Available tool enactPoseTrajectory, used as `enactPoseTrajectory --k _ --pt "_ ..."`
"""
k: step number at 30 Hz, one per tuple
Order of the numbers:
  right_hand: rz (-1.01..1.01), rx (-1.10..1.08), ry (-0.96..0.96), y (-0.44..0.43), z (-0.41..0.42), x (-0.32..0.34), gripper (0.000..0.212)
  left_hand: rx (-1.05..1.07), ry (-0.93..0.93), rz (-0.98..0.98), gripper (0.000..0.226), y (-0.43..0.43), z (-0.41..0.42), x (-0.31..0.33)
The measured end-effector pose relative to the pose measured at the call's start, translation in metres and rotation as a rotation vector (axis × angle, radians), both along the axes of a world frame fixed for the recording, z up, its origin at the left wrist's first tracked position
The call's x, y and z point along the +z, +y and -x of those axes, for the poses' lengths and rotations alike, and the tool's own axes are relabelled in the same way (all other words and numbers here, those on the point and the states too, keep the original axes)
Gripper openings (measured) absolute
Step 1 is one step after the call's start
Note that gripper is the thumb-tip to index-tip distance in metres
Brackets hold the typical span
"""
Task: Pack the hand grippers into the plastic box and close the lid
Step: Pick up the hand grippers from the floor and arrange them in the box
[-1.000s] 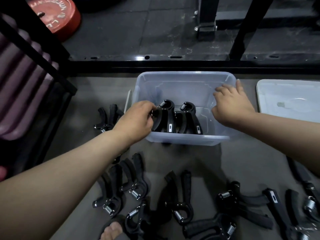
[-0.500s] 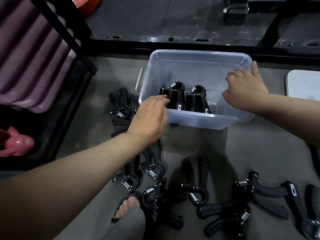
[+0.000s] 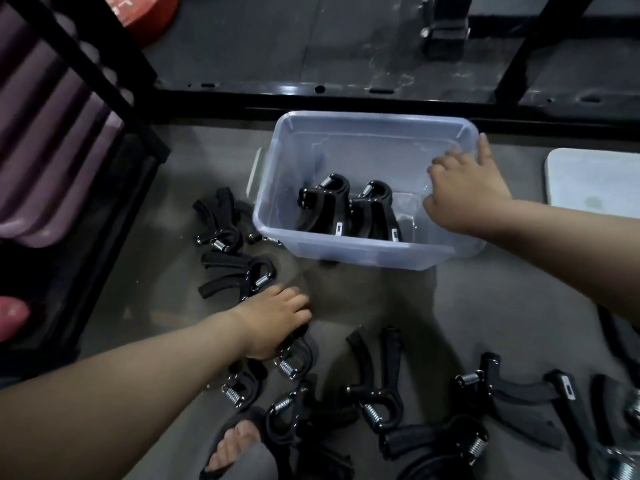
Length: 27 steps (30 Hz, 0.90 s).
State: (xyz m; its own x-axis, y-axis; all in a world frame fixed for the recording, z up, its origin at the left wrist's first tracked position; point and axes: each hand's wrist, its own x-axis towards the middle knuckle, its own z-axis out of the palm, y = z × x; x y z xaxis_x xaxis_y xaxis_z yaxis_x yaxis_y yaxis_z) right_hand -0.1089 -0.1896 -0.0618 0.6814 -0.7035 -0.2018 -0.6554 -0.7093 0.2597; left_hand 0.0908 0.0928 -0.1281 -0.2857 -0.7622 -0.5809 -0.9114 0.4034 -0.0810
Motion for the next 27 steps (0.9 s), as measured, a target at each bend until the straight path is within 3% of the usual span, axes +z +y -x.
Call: enactPoseTrajectory --k 10,15,19,21,23,25,27 --pt "0.065 0.05 0.104 -0.007 0.013 -0.003 0.045 -0.177 -0.027 -0.037 0.036 -0.02 0.013 -0.009" --pt "0.087 0.083 0.091 -0.014 0.046 -0.011 0.041 0.146 0.23 -0.083 0.022 -0.03 0.023 0.01" --pt "0.105 0.114 0.1 -0.015 0.06 -0.017 0.036 0.342 0.452 -0.408 0.029 -0.051 0.048 0.061" --pt "0.098 0.106 0.081 -0.014 0.058 -0.016 0.036 0.5 0.692 -0.623 0.025 -0.06 0.057 0.097" --pt "0.096 0.1 0.063 -0.013 0.057 -0.014 0.036 0.724 1.078 -0.769 0.019 -0.07 0.062 0.133" --pt "0.099 0.112 0.037 -0.012 0.058 -0.012 0.032 1.003 1.463 -0.657 0.018 -0.081 0.066 0.153" --pt "0.1 0.124 0.01 -0.01 0.059 -0.011 0.029 1.267 1.661 -0.411 0.018 -0.099 0.07 0.152"
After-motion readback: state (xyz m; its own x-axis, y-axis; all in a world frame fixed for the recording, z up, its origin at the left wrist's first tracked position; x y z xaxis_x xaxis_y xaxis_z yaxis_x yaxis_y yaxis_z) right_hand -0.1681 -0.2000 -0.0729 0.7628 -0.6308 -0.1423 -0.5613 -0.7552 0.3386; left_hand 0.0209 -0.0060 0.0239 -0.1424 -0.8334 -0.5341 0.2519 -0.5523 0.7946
